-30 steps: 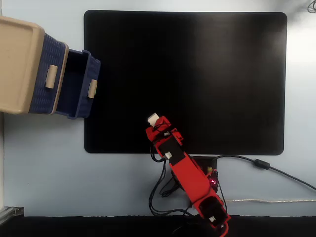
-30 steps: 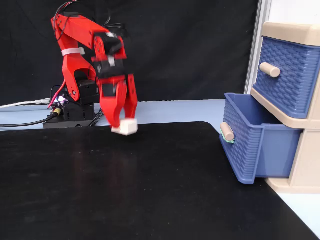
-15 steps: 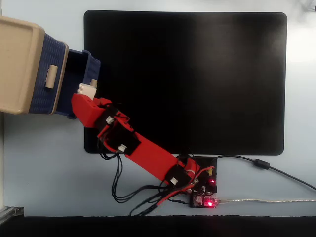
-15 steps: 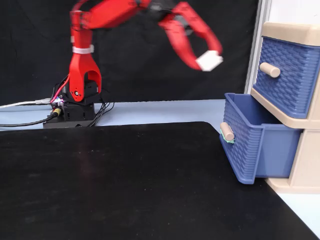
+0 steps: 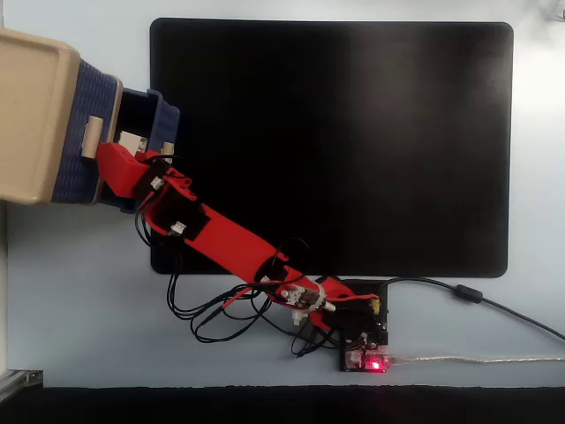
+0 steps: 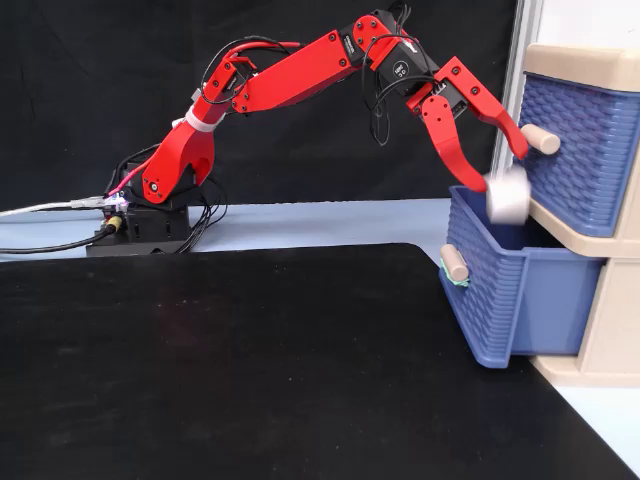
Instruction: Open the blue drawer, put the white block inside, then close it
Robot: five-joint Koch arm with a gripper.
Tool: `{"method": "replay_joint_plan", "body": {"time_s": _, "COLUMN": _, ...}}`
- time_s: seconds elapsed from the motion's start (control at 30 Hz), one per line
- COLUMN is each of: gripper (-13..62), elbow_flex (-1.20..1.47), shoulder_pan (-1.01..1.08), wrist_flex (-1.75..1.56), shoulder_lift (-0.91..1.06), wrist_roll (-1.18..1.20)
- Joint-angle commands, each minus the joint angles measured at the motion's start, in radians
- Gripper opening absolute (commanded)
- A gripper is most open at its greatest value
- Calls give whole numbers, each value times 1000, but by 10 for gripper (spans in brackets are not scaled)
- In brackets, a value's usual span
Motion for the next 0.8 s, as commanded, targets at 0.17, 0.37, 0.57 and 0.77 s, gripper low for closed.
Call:
{"method": "replay_joint_plan", "body": {"time_s": 0.17, "gripper": 336, "elbow_flex": -38, "shoulder_pan": 18, "wrist_flex": 291, "shoulder_lift": 199, "wrist_roll": -21}}
{"method": "replay_joint_plan", "body": {"time_s": 0.37, "gripper": 335, "elbow_flex": -34, "shoulder_pan": 66, "wrist_flex": 489, "shoulder_lift": 117, "wrist_roll": -298}}
{"method": "replay_joint_plan", "body": {"time_s": 0.57, "gripper": 334, "elbow_flex": -123, "shoulder_pan": 58, "wrist_flex": 351, "shoulder_lift": -150, "wrist_roll": -258}}
{"method": "replay_joint_plan", "body": {"time_s": 0.77, "gripper": 334, "elbow_flex": -181, "shoulder_pan": 52, "wrist_flex": 229, "shoulder_lift": -238, "wrist_roll": -245}}
